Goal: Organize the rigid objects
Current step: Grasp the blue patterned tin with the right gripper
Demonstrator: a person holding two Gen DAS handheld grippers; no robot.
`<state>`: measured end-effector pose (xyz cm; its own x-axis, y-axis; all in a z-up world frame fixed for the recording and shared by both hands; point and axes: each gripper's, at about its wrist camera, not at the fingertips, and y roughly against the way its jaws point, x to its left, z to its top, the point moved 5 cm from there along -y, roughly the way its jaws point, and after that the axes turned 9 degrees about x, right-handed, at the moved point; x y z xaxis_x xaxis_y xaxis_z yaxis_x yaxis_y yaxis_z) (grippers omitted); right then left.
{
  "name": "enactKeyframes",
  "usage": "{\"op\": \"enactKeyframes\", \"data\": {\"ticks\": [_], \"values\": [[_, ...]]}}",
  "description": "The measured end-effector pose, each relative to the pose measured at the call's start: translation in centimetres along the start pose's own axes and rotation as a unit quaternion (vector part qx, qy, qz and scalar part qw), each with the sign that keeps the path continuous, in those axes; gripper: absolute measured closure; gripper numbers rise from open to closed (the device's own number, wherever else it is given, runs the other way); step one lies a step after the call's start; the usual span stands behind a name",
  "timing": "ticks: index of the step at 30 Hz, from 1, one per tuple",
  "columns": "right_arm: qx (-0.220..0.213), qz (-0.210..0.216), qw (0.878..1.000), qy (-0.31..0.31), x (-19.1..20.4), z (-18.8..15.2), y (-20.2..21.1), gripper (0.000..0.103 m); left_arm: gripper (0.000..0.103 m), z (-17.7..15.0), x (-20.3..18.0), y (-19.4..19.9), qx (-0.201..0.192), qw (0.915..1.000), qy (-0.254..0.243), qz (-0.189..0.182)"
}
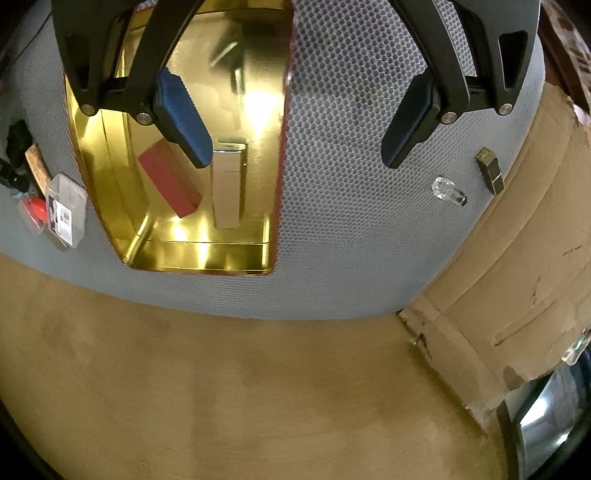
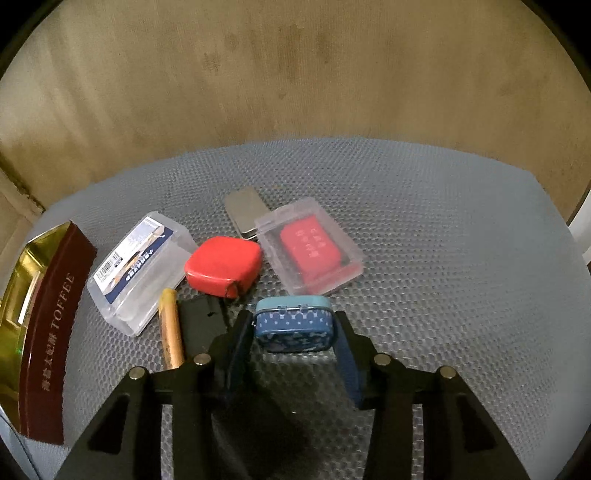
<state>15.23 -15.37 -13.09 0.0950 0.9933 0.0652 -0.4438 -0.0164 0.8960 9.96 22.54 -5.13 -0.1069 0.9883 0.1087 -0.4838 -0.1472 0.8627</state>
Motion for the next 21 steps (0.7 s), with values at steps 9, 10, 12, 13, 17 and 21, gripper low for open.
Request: {"op": "enactKeyframes", "data": {"ticks": [9, 10, 12, 13, 17, 21], "values": [[-0.018, -0.044, 0.999, 0.006, -4.8, -2.0, 0.6, 0.059, 0.012, -0.5, -4.8, 1.6, -0.029, 0.9971, -0.065, -0.027], [-0.021, -0.052, 0.998, 0.015, -5.2, -2.2, 0.6, 0.059, 0.012, -0.5, -5.4, 1.9, -0.031, 0.9966, -0.069, -0.032], [-0.025, -0.060, 0.998, 0.027, -5.2, -2.1, 0.6, 0.059, 0.012, -0.3, -6.9, 2.7, -0.037, 0.9947, -0.085, -0.045], [-0.027, -0.061, 0.997, 0.030, -5.3, -2.1, 0.6, 0.059, 0.012, -0.1, -7.6, 3.0, -0.040, 0.9936, -0.093, -0.049], [-0.024, -0.048, 0.998, 0.023, -6.0, -1.5, -0.2, 0.059, 0.011, 0.7, -11.6, 3.8, -0.044, 0.9879, -0.131, -0.070], [-0.023, -0.037, 0.999, 0.017, -7.0, -1.0, -1.2, 0.059, 0.011, 1.5, -16.5, 3.6, -0.035, 0.9787, -0.179, -0.094]]}}
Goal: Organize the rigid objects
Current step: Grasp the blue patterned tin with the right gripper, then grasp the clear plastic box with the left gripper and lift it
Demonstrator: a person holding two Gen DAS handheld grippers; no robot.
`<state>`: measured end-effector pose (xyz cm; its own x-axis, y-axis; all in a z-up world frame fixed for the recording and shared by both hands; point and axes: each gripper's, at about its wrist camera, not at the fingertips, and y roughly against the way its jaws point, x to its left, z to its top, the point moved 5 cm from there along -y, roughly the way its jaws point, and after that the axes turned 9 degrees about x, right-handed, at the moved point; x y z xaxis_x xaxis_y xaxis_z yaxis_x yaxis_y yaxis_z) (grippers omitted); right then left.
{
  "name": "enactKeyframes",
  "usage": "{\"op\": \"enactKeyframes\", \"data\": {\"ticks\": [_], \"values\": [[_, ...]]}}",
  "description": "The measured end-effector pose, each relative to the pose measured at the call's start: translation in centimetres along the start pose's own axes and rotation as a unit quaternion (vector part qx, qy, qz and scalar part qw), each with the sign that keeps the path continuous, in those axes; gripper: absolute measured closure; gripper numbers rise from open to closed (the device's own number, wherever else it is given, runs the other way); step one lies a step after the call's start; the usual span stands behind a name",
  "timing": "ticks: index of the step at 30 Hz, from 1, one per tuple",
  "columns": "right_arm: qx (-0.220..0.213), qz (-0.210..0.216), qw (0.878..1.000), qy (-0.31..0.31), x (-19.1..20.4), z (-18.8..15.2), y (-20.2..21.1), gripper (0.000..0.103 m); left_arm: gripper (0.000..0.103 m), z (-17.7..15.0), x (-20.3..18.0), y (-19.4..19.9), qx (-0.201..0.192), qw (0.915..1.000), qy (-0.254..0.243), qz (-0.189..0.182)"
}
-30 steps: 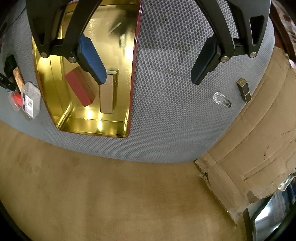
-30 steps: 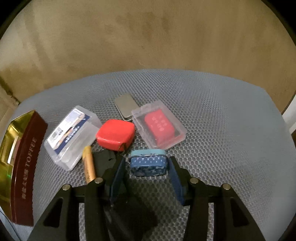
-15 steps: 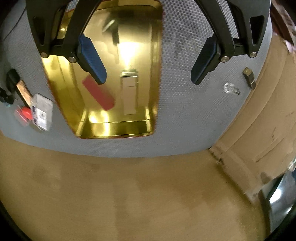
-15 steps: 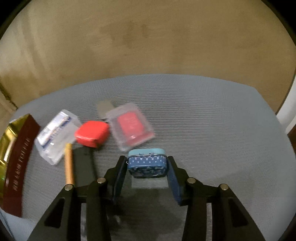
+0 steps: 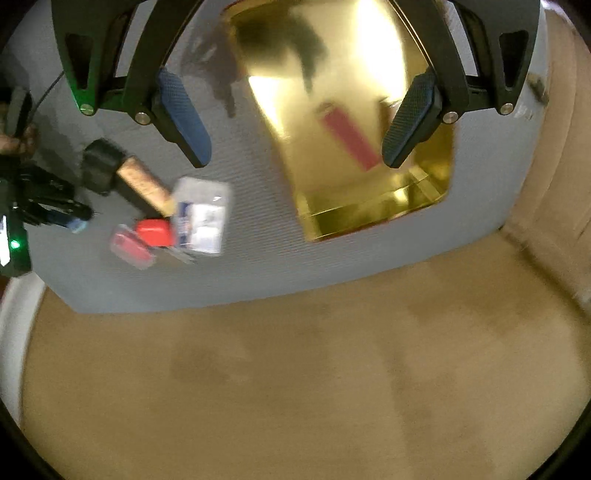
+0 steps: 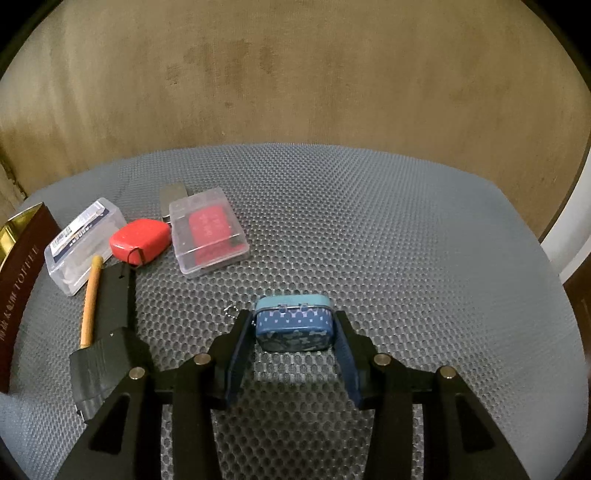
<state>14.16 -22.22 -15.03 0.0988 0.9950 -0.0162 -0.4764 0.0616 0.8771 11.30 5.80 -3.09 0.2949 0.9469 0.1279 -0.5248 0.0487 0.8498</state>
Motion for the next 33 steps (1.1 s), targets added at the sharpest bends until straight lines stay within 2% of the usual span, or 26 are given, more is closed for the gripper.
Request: {"op": "enactKeyframes", "data": {"ticks": [7, 11, 13, 20, 23, 25, 29, 33], "values": [[0.002, 0.008, 1.000, -0.005, -0.9, -0.2, -0.2, 0.058, 0.011, 3.7, -4.9, -4.3, 0.052, 0.9971, -0.038, -0.039], [0.003, 0.007, 1.000, -0.004, -1.0, -0.5, 0.2, 0.058, 0.011, 5.3, -6.2, -6.7, 0.079, 0.9947, -0.046, -0.046], [0.003, 0.006, 1.000, -0.003, -0.9, -0.4, 0.4, 0.058, 0.011, 6.2, -6.3, -7.9, 0.095, 0.9938, -0.040, -0.042], [0.005, 0.010, 1.000, -0.003, -0.9, -0.5, 0.6, 0.058, 0.015, 8.0, -7.3, -11.1, 0.143, 0.9860, -0.039, -0.076], [0.005, 0.010, 1.000, -0.003, -0.9, -0.4, 0.6, 0.058, 0.017, 8.4, -7.8, -12.3, 0.154, 0.9841, -0.051, -0.074], [0.006, 0.010, 1.000, -0.003, -0.9, -0.4, 0.6, 0.058, 0.026, 8.7, -7.6, -13.1, 0.158, 0.9840, -0.044, -0.070], [0.006, 0.009, 1.000, -0.005, -0.8, -0.4, 0.6, 0.058, 0.030, 8.8, -7.2, -14.7, 0.174, 0.9813, -0.030, -0.076], [0.006, 0.009, 1.000, -0.005, -0.8, -0.4, 0.6, 0.058, 0.028, 8.6, -7.3, -15.8, 0.178, 0.9812, -0.024, -0.071]]}}
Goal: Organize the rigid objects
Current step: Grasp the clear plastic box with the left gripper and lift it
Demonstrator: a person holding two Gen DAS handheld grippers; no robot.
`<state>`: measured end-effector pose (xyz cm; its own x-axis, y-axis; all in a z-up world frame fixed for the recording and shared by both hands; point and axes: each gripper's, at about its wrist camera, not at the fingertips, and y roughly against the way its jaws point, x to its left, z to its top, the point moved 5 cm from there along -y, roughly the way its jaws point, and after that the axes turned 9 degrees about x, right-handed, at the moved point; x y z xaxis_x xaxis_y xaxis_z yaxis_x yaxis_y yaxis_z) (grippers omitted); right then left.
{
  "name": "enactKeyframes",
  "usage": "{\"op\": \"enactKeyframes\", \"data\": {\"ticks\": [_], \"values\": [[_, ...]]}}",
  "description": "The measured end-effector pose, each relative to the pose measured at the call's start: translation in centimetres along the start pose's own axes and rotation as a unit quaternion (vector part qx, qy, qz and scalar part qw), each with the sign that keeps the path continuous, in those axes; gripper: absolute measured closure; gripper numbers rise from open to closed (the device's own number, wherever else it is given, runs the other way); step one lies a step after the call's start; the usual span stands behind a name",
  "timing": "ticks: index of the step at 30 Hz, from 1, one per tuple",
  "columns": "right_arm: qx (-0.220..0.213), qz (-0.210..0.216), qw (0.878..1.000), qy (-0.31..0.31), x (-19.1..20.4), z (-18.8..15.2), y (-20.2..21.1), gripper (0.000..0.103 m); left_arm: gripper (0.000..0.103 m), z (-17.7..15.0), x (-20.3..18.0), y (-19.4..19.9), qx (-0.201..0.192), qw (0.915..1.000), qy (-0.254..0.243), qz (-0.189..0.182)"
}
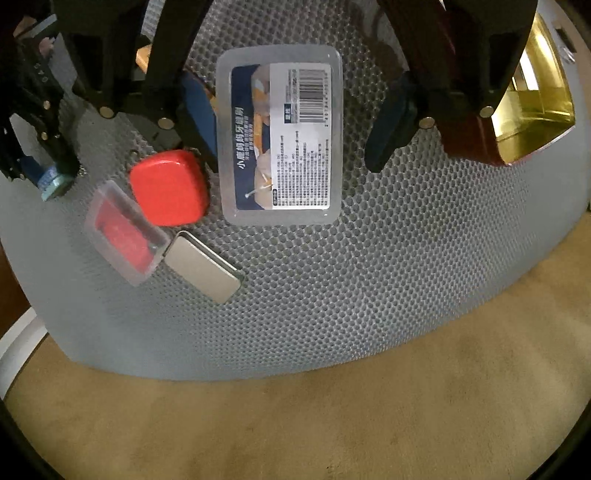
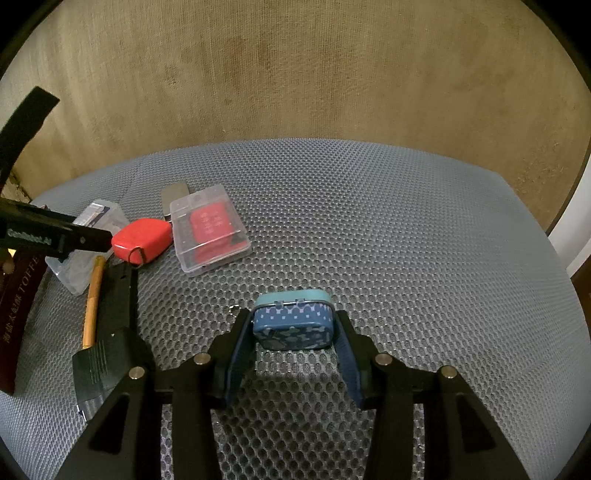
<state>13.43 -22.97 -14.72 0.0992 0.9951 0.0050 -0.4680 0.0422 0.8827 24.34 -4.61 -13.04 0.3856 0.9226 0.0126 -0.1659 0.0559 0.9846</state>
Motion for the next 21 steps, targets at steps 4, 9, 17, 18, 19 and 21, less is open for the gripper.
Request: {"op": "enactKeyframes", "data": {"ticks": [4, 9, 17, 18, 19, 21], "values": [[0.000, -0.001, 1.000, 0.000, 0.1, -0.1, 0.0, 0.057, 0.033, -0.5, 0.0, -1.1, -0.008, 0.9997, 0.022, -0.012], [0.000, -0.001, 1.000, 0.000, 0.1, -0.1, 0.0, 0.057, 0.045, -1.0, 0.1, -0.5, -0.022, 0.9986, 0.048, -0.009], [0.000, -0.004, 1.000, 0.003, 0.4, -0.2, -0.1, 0.057, 0.045, -1.8, 2.2, 2.0, -0.054, 0.9954, 0.080, 0.005], [0.000, -0.004, 1.000, 0.003, 0.4, -0.2, -0.1, 0.057, 0.045, -1.9, 2.1, 2.3, -0.055, 0.9954, 0.079, 0.004], [0.000, -0.005, 1.000, 0.003, 0.4, -0.2, -0.1, 0.057, 0.045, -2.0, 2.1, 2.8, -0.057, 0.9953, 0.079, 0.001], [0.001, -0.005, 1.000, 0.003, 0.5, -0.3, -0.1, 0.057, 0.045, -2.3, 2.2, 3.8, -0.066, 0.9947, 0.079, -0.001]]}}
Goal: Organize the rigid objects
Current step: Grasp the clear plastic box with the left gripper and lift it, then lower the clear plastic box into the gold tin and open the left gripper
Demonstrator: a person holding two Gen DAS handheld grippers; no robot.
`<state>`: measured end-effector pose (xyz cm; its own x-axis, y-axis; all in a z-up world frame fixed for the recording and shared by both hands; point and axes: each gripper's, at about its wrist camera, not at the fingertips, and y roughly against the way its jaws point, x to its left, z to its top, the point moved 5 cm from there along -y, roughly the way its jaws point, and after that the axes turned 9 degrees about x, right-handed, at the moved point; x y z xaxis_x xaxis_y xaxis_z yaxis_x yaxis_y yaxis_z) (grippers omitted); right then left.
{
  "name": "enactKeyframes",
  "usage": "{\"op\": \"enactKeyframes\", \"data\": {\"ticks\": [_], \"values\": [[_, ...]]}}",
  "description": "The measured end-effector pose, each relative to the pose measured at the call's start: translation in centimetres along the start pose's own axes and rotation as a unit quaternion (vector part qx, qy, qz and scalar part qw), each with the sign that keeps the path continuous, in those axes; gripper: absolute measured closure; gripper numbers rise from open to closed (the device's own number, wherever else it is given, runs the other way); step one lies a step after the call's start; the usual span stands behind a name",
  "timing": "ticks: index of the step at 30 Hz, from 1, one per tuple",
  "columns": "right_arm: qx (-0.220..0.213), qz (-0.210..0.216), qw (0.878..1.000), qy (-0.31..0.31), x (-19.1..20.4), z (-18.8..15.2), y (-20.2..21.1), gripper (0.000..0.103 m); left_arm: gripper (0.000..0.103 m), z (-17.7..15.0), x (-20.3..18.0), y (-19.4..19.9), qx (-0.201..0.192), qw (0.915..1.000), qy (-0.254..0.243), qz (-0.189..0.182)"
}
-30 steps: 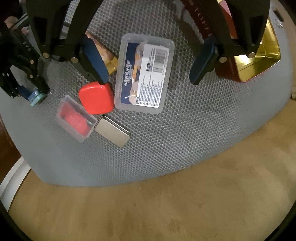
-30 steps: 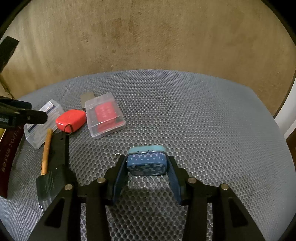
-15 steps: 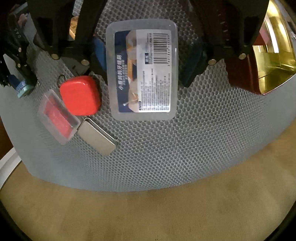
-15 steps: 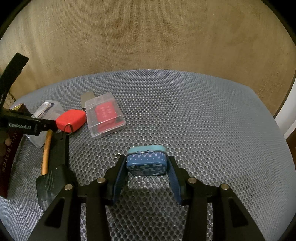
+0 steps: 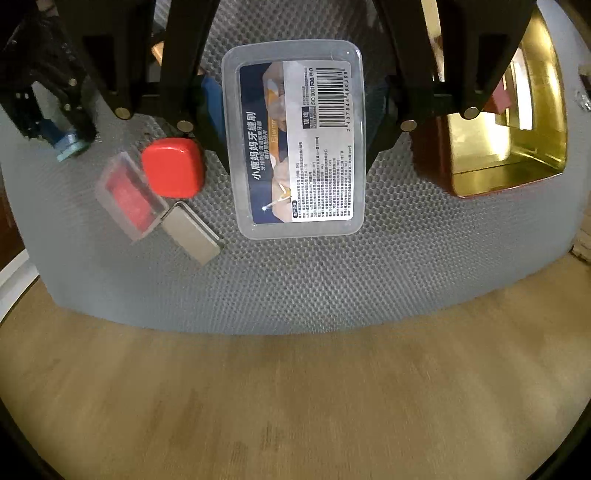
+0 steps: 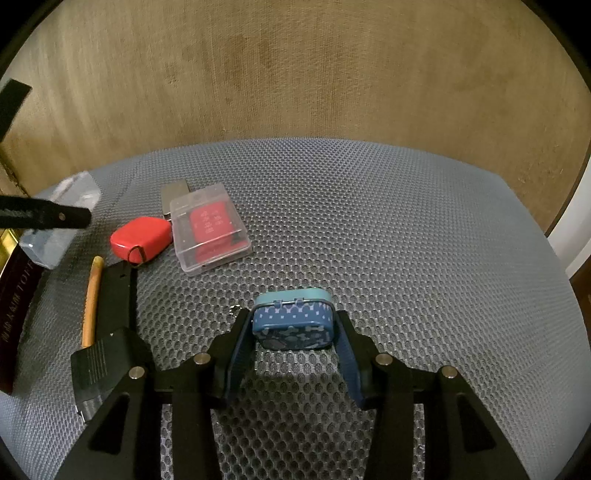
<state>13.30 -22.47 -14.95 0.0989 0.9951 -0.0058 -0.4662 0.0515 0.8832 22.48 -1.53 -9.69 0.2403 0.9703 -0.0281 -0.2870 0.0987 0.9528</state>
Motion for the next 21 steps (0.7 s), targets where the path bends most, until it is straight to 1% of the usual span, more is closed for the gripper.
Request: {"op": "enactKeyframes", "data": {"ticks": [2, 4, 6, 9, 13, 15, 18, 21], "values": [[0.000, -0.001, 1.000, 0.001, 0.0, 0.0, 0.0, 0.057, 0.045, -0.3, -0.9, 1.0, -0.006, 1.0000, -0.003, -0.002], [0.000, -0.002, 1.000, 0.001, 0.1, 0.1, 0.1, 0.057, 0.045, -1.4, -0.6, 2.2, -0.011, 0.9999, -0.003, 0.001], [0.000, -0.002, 1.000, 0.001, 0.1, 0.1, 0.1, 0.057, 0.045, -1.5, -0.3, 3.6, -0.016, 0.9999, -0.002, 0.003], [0.000, -0.001, 1.000, 0.001, 0.1, 0.1, 0.1, 0.057, 0.045, -1.8, 0.2, 4.6, -0.023, 0.9996, 0.001, 0.013], [0.000, -0.001, 1.000, 0.001, 0.1, 0.1, 0.1, 0.057, 0.045, -3.0, 1.3, 6.6, -0.026, 0.9993, 0.011, 0.027], [0.001, -0.001, 1.000, 0.001, 0.1, 0.1, 0.1, 0.057, 0.045, -3.0, 2.6, 6.7, -0.025, 0.9992, 0.017, 0.027], [0.001, -0.001, 1.000, 0.001, 0.1, 0.1, 0.1, 0.057, 0.045, -3.5, 3.9, 7.2, -0.022, 0.9987, 0.026, 0.038], [0.001, -0.001, 1.000, 0.001, 0.1, 0.1, 0.1, 0.057, 0.045, -3.4, 5.5, 6.7, -0.022, 0.9981, 0.039, 0.042]]}}
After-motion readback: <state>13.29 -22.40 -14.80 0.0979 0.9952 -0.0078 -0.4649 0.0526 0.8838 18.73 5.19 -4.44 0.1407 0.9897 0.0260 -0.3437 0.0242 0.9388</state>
